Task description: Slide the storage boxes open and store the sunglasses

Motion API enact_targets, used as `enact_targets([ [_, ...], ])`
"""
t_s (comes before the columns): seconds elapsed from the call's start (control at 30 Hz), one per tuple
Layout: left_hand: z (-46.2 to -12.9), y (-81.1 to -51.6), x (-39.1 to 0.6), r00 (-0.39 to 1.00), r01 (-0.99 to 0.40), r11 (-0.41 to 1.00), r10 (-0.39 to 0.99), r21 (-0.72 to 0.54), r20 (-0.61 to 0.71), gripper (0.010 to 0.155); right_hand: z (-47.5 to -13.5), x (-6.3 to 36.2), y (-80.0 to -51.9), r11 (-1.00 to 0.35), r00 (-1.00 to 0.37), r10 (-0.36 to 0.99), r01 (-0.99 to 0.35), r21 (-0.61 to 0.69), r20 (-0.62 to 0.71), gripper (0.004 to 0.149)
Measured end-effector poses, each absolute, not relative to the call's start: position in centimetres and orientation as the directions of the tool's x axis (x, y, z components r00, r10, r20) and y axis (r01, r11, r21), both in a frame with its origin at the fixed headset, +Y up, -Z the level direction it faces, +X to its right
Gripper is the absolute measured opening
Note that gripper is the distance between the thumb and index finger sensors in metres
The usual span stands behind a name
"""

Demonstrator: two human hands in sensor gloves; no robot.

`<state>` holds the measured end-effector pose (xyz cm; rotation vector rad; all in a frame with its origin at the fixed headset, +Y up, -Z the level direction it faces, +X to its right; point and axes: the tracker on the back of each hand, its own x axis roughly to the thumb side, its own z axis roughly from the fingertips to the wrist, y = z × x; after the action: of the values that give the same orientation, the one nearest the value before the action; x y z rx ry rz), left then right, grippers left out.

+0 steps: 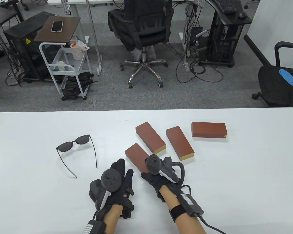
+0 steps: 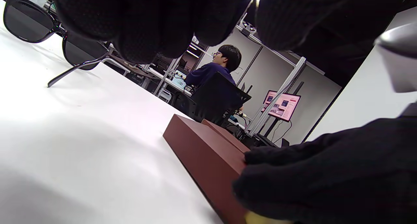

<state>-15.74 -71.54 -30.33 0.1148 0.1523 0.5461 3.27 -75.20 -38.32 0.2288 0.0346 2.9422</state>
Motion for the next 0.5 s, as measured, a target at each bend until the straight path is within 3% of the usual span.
enact_targets([
  [0.27, -30.5, -71.6, -15.8, 0.874, -0.456, 0.877, 0.474, 0.154, -0.112, 0.066, -37.8, 3.5, -74.8, -0.982, -0.966, 0.177, -0.16, 0.099, 0.187, 0.076],
  [0.5, -30.6, -71.7, -15.4, 0.901, -0.407, 0.901, 0.423, 0.152, -0.094, 0.068, -36.2, 8.8, -72.2, -0.959, -0.946, 0.271, -0.282, -0.039, 0.175, 0.068],
])
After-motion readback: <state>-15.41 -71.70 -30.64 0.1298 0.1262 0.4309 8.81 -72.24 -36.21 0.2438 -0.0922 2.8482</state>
